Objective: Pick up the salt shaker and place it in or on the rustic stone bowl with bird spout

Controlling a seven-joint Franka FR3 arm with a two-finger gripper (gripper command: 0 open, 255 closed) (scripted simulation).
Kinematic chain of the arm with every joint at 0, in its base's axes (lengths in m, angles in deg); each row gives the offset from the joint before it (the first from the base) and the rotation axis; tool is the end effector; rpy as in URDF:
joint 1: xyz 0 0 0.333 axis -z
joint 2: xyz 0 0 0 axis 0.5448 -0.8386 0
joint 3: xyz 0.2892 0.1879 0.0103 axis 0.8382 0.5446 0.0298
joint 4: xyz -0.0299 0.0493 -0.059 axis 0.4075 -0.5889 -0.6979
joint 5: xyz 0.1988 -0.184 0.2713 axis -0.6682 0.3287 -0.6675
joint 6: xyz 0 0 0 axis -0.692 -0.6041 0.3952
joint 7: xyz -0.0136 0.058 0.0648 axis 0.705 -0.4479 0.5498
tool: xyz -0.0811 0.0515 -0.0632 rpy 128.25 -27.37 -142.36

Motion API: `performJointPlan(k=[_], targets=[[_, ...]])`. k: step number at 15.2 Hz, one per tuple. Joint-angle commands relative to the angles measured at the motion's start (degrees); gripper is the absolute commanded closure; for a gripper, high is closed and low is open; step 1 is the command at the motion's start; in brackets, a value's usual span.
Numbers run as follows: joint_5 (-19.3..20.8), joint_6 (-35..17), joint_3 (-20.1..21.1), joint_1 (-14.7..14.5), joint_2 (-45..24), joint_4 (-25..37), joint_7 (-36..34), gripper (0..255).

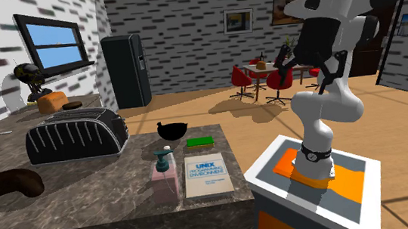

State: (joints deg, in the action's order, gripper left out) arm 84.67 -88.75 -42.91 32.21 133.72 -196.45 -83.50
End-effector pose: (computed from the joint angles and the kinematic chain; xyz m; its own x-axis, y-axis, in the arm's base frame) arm 0.2903 0.0035 0.6613 0.9689 0.0736 0.2362 0.0429 -0.9903 0.1325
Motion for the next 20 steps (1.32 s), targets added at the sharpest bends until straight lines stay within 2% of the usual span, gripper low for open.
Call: performJointPlan(k=[1, 10, 20], targets=[[0.0, 0.0, 0.0, 0.0, 0.0, 0.0, 0.0, 0], [4.5, -10.7, -12.3, 2.1, -0.9, -7.7, 12.5, 0], [6.8, -23.4, -27.5, 2.5, -10.6, -8.6, 27.5, 0]])
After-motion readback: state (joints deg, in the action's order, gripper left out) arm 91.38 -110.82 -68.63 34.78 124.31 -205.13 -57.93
